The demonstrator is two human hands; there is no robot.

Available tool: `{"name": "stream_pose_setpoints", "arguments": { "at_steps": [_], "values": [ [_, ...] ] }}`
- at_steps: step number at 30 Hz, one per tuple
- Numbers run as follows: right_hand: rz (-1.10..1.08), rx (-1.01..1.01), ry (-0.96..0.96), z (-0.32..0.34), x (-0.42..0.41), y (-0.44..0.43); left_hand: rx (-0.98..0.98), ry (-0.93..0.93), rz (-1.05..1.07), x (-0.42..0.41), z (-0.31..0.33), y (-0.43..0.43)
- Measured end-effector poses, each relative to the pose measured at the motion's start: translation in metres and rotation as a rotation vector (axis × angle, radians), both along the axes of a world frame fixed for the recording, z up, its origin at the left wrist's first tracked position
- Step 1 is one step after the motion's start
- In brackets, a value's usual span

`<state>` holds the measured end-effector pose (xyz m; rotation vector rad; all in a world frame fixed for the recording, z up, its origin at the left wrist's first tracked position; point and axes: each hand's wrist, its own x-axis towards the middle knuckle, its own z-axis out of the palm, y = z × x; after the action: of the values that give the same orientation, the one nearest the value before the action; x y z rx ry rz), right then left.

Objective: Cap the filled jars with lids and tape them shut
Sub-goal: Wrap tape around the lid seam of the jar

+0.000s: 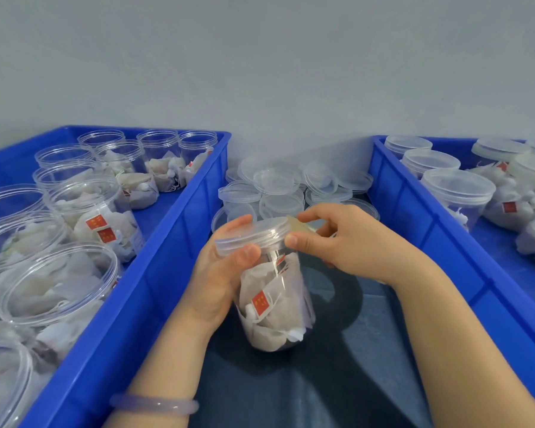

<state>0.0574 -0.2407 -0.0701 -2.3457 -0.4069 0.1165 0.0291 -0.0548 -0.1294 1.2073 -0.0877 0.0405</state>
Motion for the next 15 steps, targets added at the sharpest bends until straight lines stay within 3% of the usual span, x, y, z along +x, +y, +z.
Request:
{"name": "stream_pose_setpoints", "arguments": {
  "at_steps": [7, 15],
  "values": [
    [-0.030, -0.044, 0.054, 0.003, -0.006, 0.002, 0.079, -0.038, 0.192, 0.006, -0.005, 0.000],
    [-0.050, -0.166, -0.072, 0.008, -0.016, 0.017, 0.482, -0.059, 0.456, -0.003, 0.009, -0.011]
  ]
}}
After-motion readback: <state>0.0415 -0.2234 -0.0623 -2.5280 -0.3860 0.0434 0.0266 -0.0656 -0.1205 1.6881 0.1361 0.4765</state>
